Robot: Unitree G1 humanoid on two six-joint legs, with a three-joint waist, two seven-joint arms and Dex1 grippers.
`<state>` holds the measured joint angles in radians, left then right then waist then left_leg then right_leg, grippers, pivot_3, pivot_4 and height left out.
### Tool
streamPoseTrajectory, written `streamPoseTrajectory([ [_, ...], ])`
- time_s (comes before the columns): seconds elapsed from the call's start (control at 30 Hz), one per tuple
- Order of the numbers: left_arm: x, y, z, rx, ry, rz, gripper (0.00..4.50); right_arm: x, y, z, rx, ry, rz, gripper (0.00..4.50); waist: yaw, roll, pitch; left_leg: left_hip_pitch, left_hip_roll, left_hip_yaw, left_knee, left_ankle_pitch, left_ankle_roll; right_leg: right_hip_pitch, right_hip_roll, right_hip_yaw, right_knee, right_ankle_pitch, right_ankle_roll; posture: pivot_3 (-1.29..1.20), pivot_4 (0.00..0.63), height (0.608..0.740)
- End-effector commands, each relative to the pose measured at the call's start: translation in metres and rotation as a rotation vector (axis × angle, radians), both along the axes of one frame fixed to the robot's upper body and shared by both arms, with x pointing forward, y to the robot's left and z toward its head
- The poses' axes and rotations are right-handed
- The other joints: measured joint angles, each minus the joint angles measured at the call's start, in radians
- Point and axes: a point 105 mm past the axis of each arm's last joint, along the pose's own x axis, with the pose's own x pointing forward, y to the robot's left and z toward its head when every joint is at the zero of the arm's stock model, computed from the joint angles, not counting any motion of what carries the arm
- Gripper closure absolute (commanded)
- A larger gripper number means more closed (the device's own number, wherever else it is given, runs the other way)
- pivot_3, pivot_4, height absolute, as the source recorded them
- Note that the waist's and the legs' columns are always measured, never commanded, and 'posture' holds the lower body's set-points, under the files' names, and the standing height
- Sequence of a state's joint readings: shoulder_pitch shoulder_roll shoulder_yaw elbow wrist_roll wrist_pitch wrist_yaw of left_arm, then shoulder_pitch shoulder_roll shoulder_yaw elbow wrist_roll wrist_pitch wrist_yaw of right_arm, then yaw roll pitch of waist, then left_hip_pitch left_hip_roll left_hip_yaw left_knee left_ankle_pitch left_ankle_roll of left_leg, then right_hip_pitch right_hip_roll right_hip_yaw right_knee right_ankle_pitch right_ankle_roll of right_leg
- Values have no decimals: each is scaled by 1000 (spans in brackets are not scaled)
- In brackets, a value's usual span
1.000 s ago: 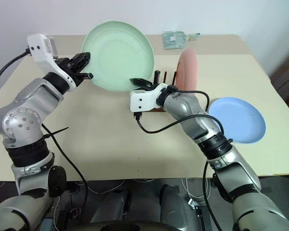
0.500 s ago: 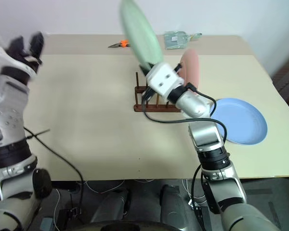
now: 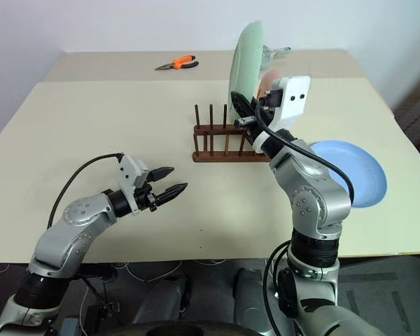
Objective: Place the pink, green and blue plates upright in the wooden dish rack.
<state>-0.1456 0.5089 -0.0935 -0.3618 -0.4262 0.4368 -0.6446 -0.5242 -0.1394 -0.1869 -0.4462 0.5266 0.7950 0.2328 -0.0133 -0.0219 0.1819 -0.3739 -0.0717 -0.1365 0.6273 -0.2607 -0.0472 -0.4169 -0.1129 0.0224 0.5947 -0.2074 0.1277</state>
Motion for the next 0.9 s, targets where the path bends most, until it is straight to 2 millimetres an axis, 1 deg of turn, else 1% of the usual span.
streamPoseTrajectory([
  [0.03,-5,-7,10,-4,-36,-35,1455,-2,2,3,-23,-16,9,4500,-1,0,0,0,0,0,0,0,0,0,0,0,0,0,0,0,150,740],
  [0.1,-6,-8,10,-3,-37,-37,1455,2,2,-1,-31,2,9,4500,-1,0,0,0,0,0,0,0,0,0,0,0,0,0,0,0,150,740],
  [0.17,-6,-9,10,-5,-36,-37,1418,7,1,-3,-43,13,1,3620,-1,0,0,0,0,0,0,0,0,0,0,0,0,0,0,0,150,740],
  [0.23,-6,-10,9,-4,-35,-39,1418,11,0,3,-77,-24,-12,2941,-1,0,0,0,0,0,0,0,0,0,0,0,0,0,0,0,150,740],
  [0.27,-6,-10,9,-4,-35,-40,1418,11,-1,6,-93,-43,-17,2362,-1,0,0,0,0,0,0,0,0,0,0,0,0,0,0,0,150,740],
  [0.37,-6,-10,8,-3,-32,-42,1418,4,2,25,-289,-233,-33,853,-1,1,0,0,0,0,0,0,0,0,0,0,0,0,0,0,150,740],
  [0.47,-6,-12,6,2,-26,-51,1418,-10,-1,49,-422,-420,-46,853,0,0,0,0,0,0,0,0,0,0,0,-1,0,0,1,0,150,740],
  [0.53,-7,-14,3,14,-24,-65,1418,-17,-14,68,-454,-502,-90,853,0,0,0,0,0,1,0,0,0,0,0,0,0,-1,2,0,150,740],
  [0.6,-6,-17,2,19,-23,-80,1418,-20,-39,83,-433,-510,-139,853,3,0,0,0,0,0,1,0,0,1,0,-1,-1,-1,3,0,150,740],
  [0.63,-6,-19,1,23,-22,-92,1418,-19,-57,88,-417,-490,-192,853,5,0,0,0,0,0,1,0,0,2,0,-1,-1,-1,2,0,150,740],
  [0.67,-6,-21,0,27,-21,-105,1418,-19,-75,89,-409,-467,-243,301,8,0,0,0,0,0,1,0,1,2,0,-1,-2,-1,2,0,150,740],
  [0.7,-6,-23,0,31,-21,-121,1418,-19,-95,84,-432,-428,-304,30,9,0,0,0,0,-1,2,0,1,3,0,-1,-2,-1,1,0,150,740],
  [0.73,-5,-25,-1,34,-19,-133,1418,-20,-111,77,-465,-390,-352,30,14,0,0,0,0,-1,2,-1,1,3,0,-1,-3,-1,1,0,150,740],
  [0.77,-5,-25,-1,35,-18,-140,1418,-21,-121,72,-489,-366,-377,30,19,-1,0,0,0,-1,2,-1,2,4,0,-2,-3,-1,1,0,150,740],
  [0.8,-4,-28,-2,42,-17,-155,1418,-23,-135,58,-506,-299,-405,30,23,-1,0,0,0,-1,2,-1,2,5,0,-2,-4,-1,1,0,150,740],
  [0.83,-3,-30,-3,48,-15,-171,1418,-26,-147,37,-556,-219,-424,30,24,-1,0,0,0,-1,1,-1,2,5,0,-2,-6,-1,1,0,150,740],
  [0.87,-2,-32,-5,52,-11,-184,1418,-30,-155,17,-609,-147,-430,30,26,0,0,0,0,-1,1,-2,3,6,-1,-2,-6,-1,1,0,150,740],
  [0.9,-2,-34,-6,57,-8,-198,1418,-35,-158,-7,-655,-67,-412,30,28,0,0,0,0,-1,1,-2,3,6,-1,-2,-7,-1,1,0,150,740],
])
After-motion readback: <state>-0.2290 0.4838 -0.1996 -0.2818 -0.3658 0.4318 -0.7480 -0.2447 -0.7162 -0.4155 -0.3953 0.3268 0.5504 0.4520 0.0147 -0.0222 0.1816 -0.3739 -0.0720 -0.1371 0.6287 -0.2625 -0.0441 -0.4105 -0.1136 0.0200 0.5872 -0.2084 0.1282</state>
